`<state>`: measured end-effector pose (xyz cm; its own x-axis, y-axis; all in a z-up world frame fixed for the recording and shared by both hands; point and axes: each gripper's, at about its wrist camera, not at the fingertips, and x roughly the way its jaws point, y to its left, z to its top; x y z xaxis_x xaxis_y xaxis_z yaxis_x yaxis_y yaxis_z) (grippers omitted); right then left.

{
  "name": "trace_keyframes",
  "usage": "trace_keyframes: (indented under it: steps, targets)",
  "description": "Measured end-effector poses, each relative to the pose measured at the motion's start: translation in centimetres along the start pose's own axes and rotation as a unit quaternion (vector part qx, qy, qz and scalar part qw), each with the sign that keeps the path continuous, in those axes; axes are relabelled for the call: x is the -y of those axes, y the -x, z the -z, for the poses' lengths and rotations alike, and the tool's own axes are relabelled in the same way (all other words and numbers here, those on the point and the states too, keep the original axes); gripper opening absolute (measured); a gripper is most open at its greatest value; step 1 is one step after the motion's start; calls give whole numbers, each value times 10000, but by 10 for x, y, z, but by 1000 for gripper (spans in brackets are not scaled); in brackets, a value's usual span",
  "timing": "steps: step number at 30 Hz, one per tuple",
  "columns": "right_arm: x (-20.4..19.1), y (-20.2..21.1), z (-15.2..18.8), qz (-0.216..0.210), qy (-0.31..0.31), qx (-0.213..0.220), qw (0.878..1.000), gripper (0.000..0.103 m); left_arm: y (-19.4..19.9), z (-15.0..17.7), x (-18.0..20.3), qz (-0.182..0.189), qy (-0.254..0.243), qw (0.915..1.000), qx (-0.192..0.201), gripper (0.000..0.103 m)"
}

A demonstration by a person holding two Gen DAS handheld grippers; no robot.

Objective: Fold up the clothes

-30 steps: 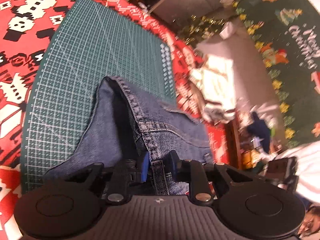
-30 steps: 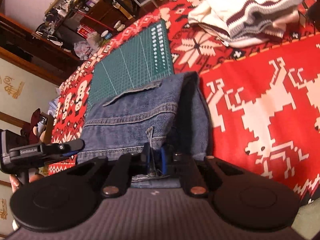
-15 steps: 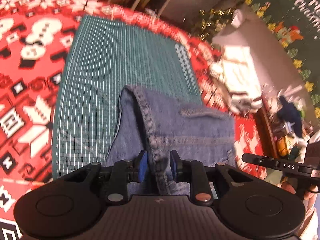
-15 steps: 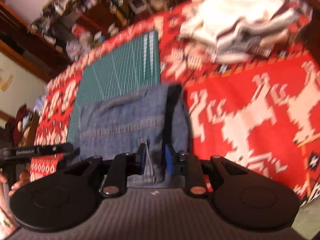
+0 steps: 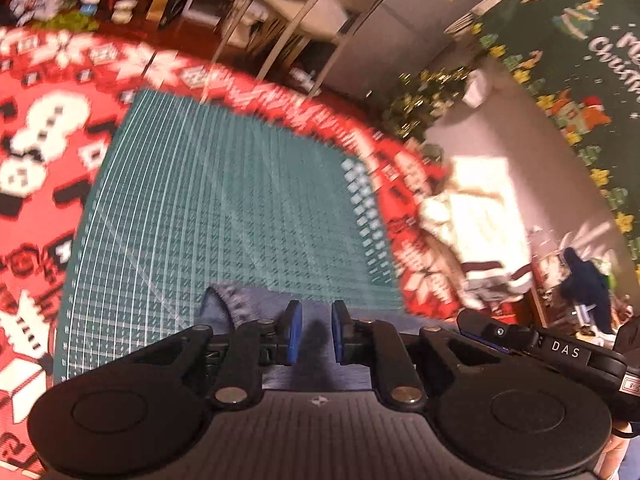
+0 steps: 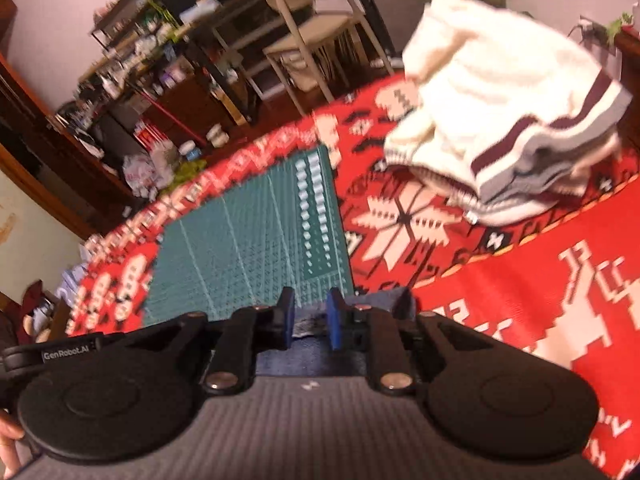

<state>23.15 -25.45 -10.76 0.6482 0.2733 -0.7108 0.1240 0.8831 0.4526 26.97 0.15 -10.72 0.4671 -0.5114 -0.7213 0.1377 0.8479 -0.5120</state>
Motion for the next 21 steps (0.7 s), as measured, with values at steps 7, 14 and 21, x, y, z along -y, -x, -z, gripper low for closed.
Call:
trace_keyframes:
  steps: [7, 14, 21]
  targets:
    - [24, -31, 13, -22, -23, -355, 9994, 6, -9, 6, -32, 56, 451, 9988, -184, 3]
    - [40, -17, 7, -42, -410, -212, 9989, 5, 9, 3, -37, 4, 471, 9989, 39, 3]
    - [50, 5, -4, -753, -978, 27, 9923, 9, 25, 0, -72, 466, 1496, 9874, 206, 5]
